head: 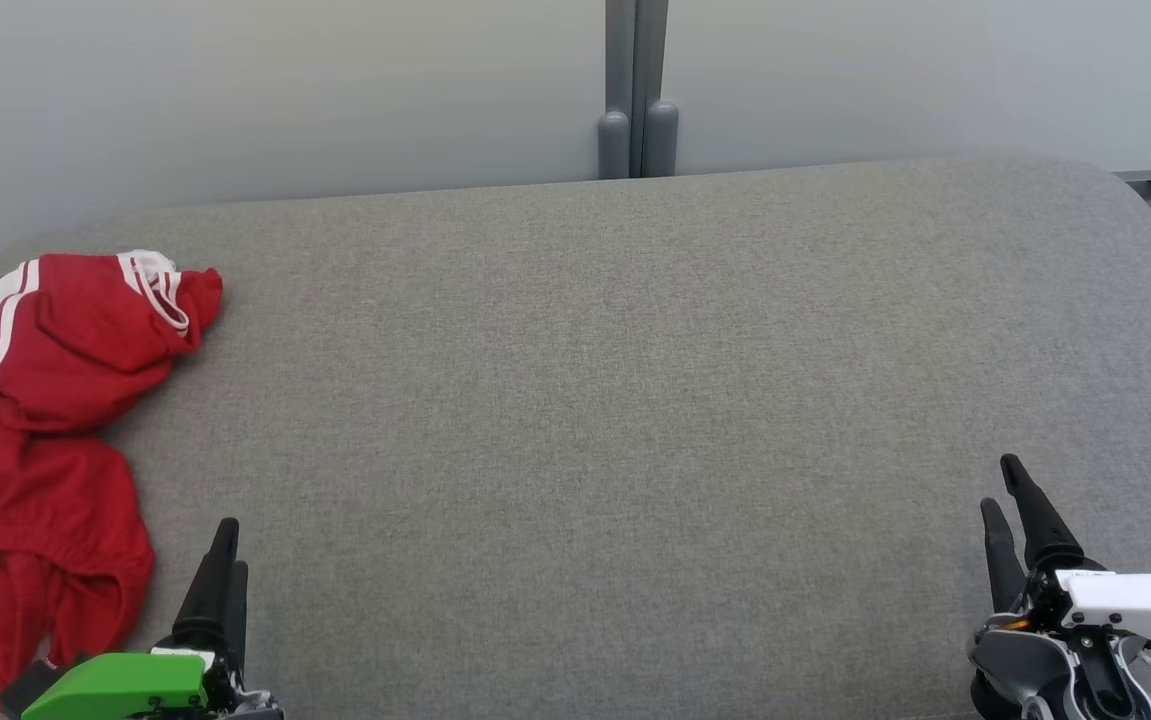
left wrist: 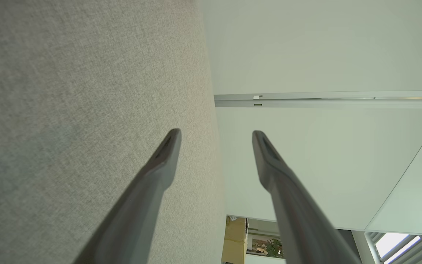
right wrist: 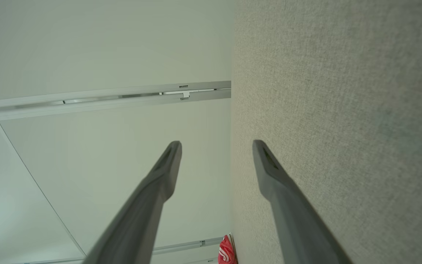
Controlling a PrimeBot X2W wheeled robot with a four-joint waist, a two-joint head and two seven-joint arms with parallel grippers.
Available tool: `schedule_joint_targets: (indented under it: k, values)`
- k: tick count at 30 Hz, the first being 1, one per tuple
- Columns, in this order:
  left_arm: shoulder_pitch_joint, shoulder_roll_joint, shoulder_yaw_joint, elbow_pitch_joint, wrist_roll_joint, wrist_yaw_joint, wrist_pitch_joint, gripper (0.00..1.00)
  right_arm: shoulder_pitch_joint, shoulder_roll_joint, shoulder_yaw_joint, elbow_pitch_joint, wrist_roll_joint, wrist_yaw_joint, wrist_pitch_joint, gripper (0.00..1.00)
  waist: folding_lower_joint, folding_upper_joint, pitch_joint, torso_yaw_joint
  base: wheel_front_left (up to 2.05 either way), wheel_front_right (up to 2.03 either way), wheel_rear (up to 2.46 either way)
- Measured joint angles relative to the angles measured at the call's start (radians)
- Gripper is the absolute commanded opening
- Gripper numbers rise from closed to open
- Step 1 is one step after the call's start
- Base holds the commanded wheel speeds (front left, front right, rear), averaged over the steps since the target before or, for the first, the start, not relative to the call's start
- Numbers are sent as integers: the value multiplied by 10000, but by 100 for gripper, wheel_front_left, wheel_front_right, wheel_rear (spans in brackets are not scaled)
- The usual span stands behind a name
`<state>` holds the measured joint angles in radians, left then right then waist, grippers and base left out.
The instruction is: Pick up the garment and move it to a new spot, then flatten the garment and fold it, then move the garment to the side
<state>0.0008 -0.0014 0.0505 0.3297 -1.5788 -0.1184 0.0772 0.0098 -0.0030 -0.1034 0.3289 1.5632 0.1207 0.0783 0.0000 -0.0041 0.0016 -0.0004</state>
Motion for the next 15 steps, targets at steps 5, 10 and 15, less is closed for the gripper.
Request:
schedule_joint_targets:
  k: [5, 10, 15]
  values:
    - [-4, 19, -182, -142, 566, 15, -159, 100, -9, -107, 128, -150, -658, -2, -176, 100, 0, 0, -12, -4, 0, 0, 0]
    - [-18, 161, -211, -301, 1323, 140, -314, 100, -19, -295, 153, -437, -1471, -79, -339, 100, 0, 0, -18, -8, 0, 0, 0]
    - [-66, 199, -257, -617, 2309, 276, -451, 100, -24, -291, 301, -708, -2339, -176, -458, 100, 0, 0, -16, -6, 0, 0, 0]
